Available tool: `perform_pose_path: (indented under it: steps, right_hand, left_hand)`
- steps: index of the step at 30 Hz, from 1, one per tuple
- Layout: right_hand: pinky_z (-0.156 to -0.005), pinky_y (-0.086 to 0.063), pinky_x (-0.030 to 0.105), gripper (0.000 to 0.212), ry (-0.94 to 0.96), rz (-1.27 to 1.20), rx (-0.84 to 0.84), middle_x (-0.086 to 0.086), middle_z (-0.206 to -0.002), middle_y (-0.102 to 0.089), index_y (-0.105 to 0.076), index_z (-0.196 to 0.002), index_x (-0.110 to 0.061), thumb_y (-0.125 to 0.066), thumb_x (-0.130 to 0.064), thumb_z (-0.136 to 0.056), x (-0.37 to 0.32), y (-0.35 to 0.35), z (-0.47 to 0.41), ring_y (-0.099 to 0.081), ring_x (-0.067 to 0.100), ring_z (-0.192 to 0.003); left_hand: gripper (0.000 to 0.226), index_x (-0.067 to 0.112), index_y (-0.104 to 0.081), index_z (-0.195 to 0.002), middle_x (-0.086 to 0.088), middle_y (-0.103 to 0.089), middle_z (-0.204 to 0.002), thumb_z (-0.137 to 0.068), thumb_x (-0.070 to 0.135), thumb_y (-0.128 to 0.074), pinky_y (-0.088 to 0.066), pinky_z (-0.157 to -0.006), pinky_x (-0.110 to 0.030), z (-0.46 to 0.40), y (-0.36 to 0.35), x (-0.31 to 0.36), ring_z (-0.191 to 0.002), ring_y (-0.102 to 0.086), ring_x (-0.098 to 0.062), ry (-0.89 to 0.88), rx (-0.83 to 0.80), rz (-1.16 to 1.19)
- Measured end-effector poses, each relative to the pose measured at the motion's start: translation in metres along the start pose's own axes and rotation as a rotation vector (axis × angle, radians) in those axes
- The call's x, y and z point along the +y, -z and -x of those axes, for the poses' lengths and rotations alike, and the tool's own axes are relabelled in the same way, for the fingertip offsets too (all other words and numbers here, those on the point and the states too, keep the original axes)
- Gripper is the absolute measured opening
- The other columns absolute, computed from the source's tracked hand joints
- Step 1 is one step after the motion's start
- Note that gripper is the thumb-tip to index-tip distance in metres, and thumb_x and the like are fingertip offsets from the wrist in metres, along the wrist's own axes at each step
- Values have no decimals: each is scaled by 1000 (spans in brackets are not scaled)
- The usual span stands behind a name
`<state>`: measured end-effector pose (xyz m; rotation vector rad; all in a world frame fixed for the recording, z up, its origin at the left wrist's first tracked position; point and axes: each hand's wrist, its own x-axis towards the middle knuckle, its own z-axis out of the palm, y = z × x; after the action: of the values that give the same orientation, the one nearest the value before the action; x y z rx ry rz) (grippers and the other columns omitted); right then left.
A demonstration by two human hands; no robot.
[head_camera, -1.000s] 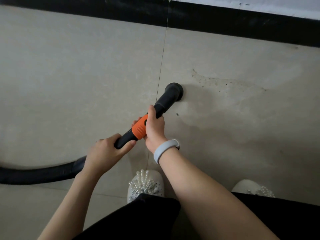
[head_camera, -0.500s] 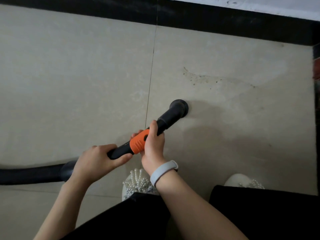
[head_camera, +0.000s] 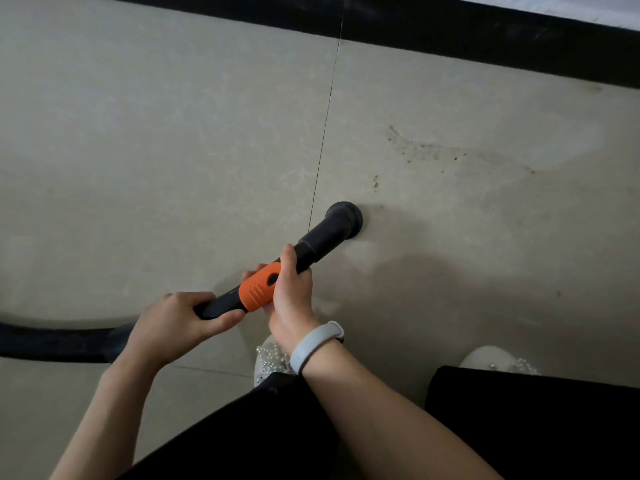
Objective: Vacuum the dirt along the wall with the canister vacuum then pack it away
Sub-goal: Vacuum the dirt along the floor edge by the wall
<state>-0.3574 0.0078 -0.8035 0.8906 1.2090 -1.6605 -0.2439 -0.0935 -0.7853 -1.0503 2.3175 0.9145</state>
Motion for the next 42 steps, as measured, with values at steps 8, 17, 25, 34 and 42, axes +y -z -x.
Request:
perform_pose_path:
  steps: [8, 17, 25, 34, 42]
  right_hand:
    - [-48, -52, 28, 24, 80, -109, 53, 7, -58, -54, -42, -96, -10, -52, -32, -95, -50, 14, -20, -57, 18, -42]
    - [-50, -52, 29, 23, -7, 18, -111, 8, -58, -51, -41, -92, -10, -53, -30, -93, -45, -20, -32, -54, 19, -44]
    - [-58, -56, 33, 23, -100, -52, -87, 2, -52, -57, -43, -105, -9, -53, -27, -94, 0, 14, -4, -60, 18, -50]
    - [-57, -56, 32, 26, -172, -74, -112, 12, -78, -52, -42, -108, -6, -52, -27, -96, -12, 6, 0, -60, 21, -67]
    - [-63, -55, 34, 19, -117, 18, -99, 3, -59, -52, -43, -97, -6, -50, -24, -97, -3, -7, 0, -59, 9, -42]
  left_hand:
    - [57, 25, -41, -50, 8, -42, -41, -64, 80, -52, -26, -46, -27, -35, -10, 50, -49, -47, -9, -141, 76, -137]
    - [60, 16, -40, -51, -1, -50, -43, -70, 68, -62, -31, -47, -29, -28, -6, 24, -46, -50, -20, -57, 193, 13]
    - [48, 23, -43, -48, 8, -45, -41, -69, 54, -72, -30, -47, -27, 7, -14, -4, -46, -45, -12, -39, 61, -72]
    - [53, 17, -52, -53, -1, -48, -44, -68, 65, -69, -38, -52, -33, -1, 2, -2, -50, -50, -20, -41, 20, -32]
    - [47, 15, -47, -51, 2, -39, -39, -72, 47, -74, -31, -48, -29, 7, -9, -11, -45, -44, -19, 11, 155, -68]
